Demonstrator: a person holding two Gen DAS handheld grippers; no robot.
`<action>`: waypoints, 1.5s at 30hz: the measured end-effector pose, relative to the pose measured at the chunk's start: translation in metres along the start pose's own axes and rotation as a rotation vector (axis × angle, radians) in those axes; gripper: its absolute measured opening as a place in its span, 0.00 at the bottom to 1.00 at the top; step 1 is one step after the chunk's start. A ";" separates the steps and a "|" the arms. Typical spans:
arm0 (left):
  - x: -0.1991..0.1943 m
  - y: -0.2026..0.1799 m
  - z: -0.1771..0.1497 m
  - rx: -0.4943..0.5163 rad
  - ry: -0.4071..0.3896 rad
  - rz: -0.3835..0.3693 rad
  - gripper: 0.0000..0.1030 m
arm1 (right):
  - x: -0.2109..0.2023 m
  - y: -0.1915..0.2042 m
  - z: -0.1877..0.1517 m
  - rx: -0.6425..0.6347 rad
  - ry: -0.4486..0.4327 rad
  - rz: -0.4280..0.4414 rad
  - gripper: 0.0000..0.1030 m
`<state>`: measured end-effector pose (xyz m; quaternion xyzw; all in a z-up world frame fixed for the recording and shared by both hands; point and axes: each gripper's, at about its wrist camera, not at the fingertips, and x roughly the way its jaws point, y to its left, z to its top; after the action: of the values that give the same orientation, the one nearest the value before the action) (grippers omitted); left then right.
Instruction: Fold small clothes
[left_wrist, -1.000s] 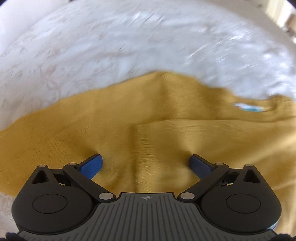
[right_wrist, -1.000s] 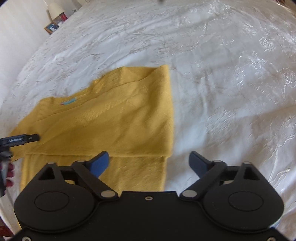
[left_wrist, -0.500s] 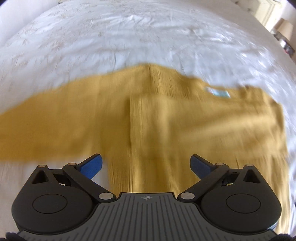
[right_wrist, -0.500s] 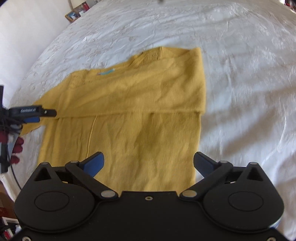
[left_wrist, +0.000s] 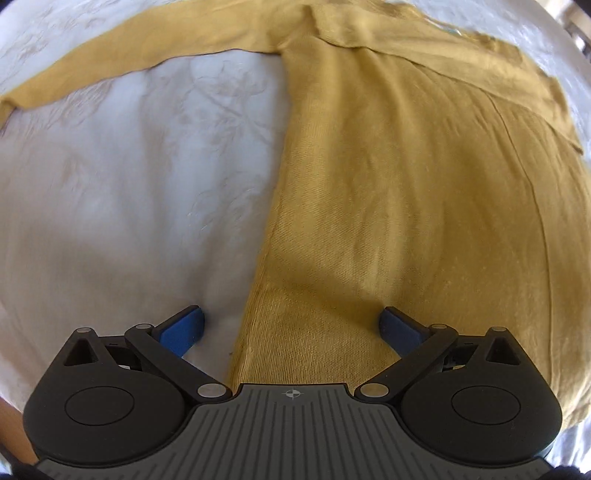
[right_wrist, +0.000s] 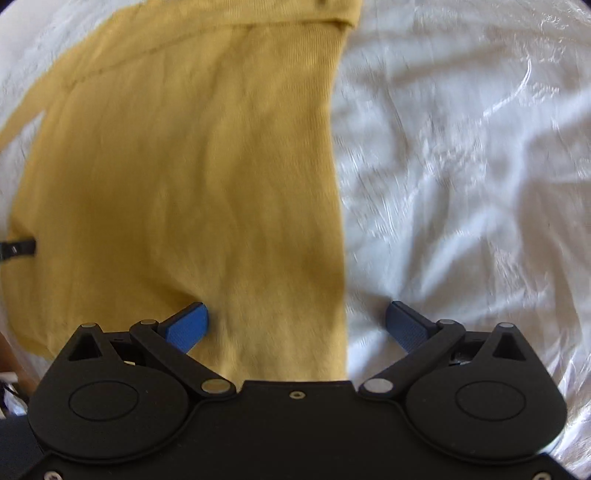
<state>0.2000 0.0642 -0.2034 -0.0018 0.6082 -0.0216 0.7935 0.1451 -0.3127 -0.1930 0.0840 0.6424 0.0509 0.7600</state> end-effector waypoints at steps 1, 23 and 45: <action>0.001 0.000 0.002 -0.012 0.001 0.003 1.00 | 0.000 -0.001 -0.001 -0.002 -0.007 0.006 0.99; 0.006 -0.002 0.021 -0.055 -0.006 0.031 0.90 | -0.001 0.012 -0.016 0.115 -0.088 -0.057 0.97; -0.071 0.287 0.079 -0.478 -0.381 0.139 0.81 | -0.050 0.206 0.065 0.088 -0.266 0.004 0.91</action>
<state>0.2676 0.3513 -0.1228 -0.1508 0.4353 0.1769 0.8698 0.2071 -0.1239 -0.0942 0.1247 0.5376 0.0124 0.8339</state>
